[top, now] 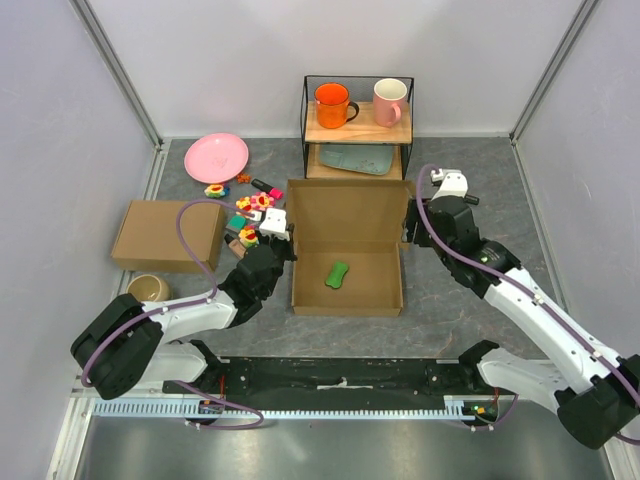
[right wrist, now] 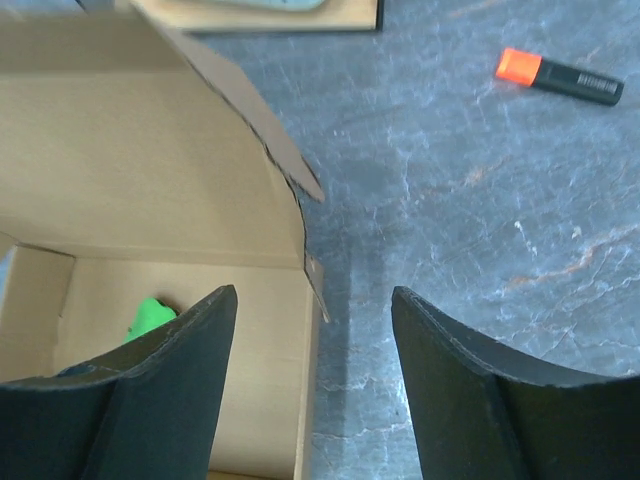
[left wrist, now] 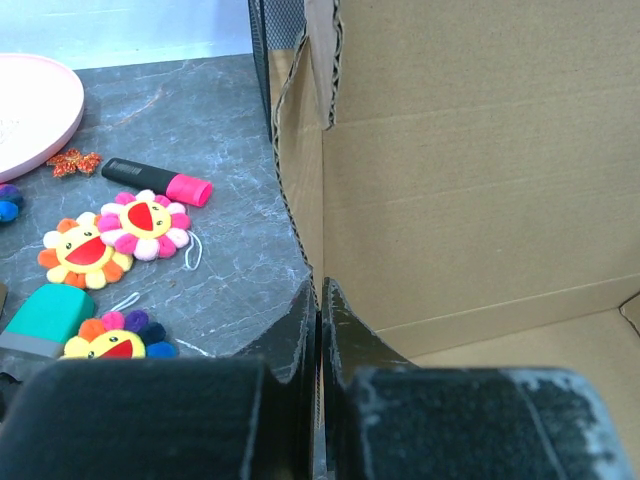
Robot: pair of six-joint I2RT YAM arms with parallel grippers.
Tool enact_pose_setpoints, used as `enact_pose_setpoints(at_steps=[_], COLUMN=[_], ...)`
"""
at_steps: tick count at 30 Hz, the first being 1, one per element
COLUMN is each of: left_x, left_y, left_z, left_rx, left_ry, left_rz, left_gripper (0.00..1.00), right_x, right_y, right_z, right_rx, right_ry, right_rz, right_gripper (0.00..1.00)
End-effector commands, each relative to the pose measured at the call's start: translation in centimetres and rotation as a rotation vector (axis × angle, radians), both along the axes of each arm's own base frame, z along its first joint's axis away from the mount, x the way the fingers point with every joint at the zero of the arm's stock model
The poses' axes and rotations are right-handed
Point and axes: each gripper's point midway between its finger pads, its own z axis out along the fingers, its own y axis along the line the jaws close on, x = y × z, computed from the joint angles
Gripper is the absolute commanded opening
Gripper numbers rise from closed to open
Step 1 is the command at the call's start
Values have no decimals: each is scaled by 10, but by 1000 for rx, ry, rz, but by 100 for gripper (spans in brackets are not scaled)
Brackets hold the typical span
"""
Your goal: Fold the paper box
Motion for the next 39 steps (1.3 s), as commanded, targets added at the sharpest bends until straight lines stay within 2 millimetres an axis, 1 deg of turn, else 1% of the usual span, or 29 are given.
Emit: enact_pose_setpoints(at_steps=[1, 2, 3, 5, 8, 12, 13, 17, 18, 20, 21, 23, 24, 29, 30, 31, 35, 39], left_x=[1, 0, 0, 0, 0, -1, -1, -1, -1, -1, -2, -2, -2, -1, 0, 0, 1, 1], left_y=[2, 1, 0, -1, -3, -7, -8, -10, -10, -10, -9, -10, -9, -11, -11, -10, -10, -6], left_z=[-5, -4, -6, -6, -6, -11, -10, -12, -12, -11, -13, -12, -12, -14, -13, -16, -14, -11], left_rx=[42, 46, 59, 70, 65, 75, 74, 89, 93, 92, 96, 93, 94, 86, 82, 89, 82, 82], left_ry=[33, 38, 47, 57, 58, 78, 81, 101, 102, 101, 103, 102, 102, 109, 110, 121, 123, 121], left_rz=[4, -2, -9, -12, -23, -43, -45, -55, -56, -56, -56, -59, -56, -56, -51, -47, -35, -23], left_gripper=[2, 2, 2, 2, 2, 2, 2, 2, 2, 2, 2, 2, 2, 2, 2, 2, 2, 2], right_x=[-4, -6, -5, -5, -1, 10, 12, 23, 26, 29, 31, 31, 31, 29, 29, 28, 27, 25], right_y=[3, 2, 2, 1, 1, 4, 5, 10, 11, 13, 13, 14, 13, 12, 12, 12, 12, 11], right_z=[-38, -47, -49, -60, -65, -61, -60, -61, -59, -63, -63, -67, -67, -75, -77, -81, -86, -89], right_rx=[-33, -42, -41, -56, -57, -47, -47, -56, -52, -60, -64, -73, -74, -72, -70, -69, -55, -54], right_ry=[83, 97, 92, 107, 103, 59, 53, 37, 25, 33, 32, 41, 40, 45, 45, 51, 43, 42], right_rz=[26, 27, 27, 24, 11, -2, -2, 2, 3, 6, 6, 9, 7, 5, 5, 3, 0, 0], right_gripper=[69, 68, 68, 68, 69, 72, 72, 70, 67, 64, 59, 54, 48, 36, 32, 30, 26, 15])
